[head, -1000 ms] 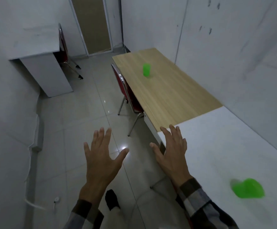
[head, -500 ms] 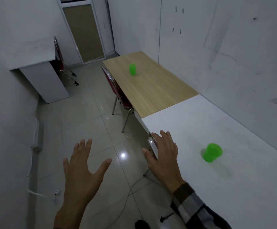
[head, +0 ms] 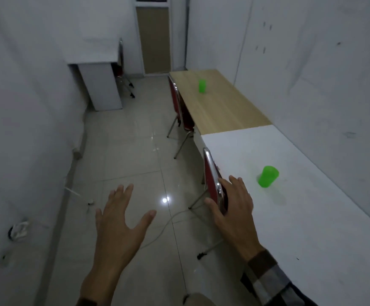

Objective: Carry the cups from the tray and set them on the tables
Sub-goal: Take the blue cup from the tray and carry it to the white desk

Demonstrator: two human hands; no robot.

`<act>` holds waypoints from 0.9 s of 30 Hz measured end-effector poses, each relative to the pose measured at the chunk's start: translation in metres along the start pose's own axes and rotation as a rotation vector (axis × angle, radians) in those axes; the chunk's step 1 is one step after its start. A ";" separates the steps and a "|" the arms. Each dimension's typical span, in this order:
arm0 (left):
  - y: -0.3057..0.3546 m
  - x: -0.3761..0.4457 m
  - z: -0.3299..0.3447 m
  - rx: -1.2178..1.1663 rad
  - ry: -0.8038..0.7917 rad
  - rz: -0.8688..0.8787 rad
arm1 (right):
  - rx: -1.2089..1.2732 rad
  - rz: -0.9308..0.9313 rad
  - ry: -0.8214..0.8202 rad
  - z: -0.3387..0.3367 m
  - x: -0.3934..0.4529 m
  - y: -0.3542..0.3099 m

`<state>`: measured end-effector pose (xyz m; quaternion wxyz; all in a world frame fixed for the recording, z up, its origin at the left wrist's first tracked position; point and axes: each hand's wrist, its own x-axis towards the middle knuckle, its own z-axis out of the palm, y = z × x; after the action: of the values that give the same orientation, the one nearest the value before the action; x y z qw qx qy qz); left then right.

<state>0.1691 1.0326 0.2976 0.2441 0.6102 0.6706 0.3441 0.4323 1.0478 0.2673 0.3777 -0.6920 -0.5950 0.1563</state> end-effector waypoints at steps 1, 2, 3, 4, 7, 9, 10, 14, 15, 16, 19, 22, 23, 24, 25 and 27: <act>0.000 -0.014 -0.004 0.000 0.016 -0.002 | -0.009 -0.021 0.002 -0.005 -0.008 -0.002; -0.002 -0.026 -0.008 0.006 0.033 -0.002 | -0.008 -0.037 0.001 -0.010 -0.017 -0.002; -0.002 -0.039 -0.011 0.006 0.048 -0.005 | 0.001 -0.050 -0.003 -0.015 -0.026 -0.003; -0.001 -0.052 -0.014 0.002 0.066 -0.010 | 0.015 -0.065 -0.010 -0.020 -0.035 -0.004; 0.007 -0.096 -0.016 -0.015 0.138 -0.013 | 0.043 -0.110 -0.023 -0.037 -0.065 -0.005; 0.013 -0.127 -0.012 -0.014 0.172 -0.024 | 0.071 -0.135 -0.043 -0.050 -0.087 0.002; 0.016 -0.143 -0.008 -0.002 0.183 -0.033 | 0.085 -0.152 -0.056 -0.058 -0.099 0.006; 0.024 -0.217 0.015 0.020 0.193 -0.105 | 0.132 -0.201 -0.114 -0.091 -0.150 0.021; 0.027 -0.237 0.021 0.018 0.196 -0.120 | 0.141 -0.216 -0.128 -0.097 -0.162 0.023; 0.029 -0.258 0.026 0.027 0.199 -0.130 | 0.142 -0.242 -0.143 -0.103 -0.175 0.025; 0.028 -0.319 0.036 0.115 0.213 -0.152 | 0.118 -0.328 -0.224 -0.115 -0.209 0.033; 0.025 -0.372 0.034 0.241 0.243 -0.186 | 0.068 -0.390 -0.329 -0.123 -0.243 0.035; 0.025 -0.388 0.031 0.266 0.259 -0.198 | 0.064 -0.404 -0.357 -0.126 -0.254 0.033; 0.025 -0.401 0.027 0.279 0.276 -0.216 | 0.065 -0.413 -0.384 -0.127 -0.265 0.031; 0.025 -0.414 0.024 0.286 0.293 -0.235 | 0.063 -0.425 -0.410 -0.127 -0.275 0.030; 0.023 -0.439 0.017 0.298 0.319 -0.283 | 0.064 -0.450 -0.462 -0.122 -0.294 0.025</act>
<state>0.2570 0.6033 0.2637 0.0884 0.4776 0.8225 0.2961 0.4600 0.7296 0.2626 0.2793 -0.4773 -0.7977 0.2404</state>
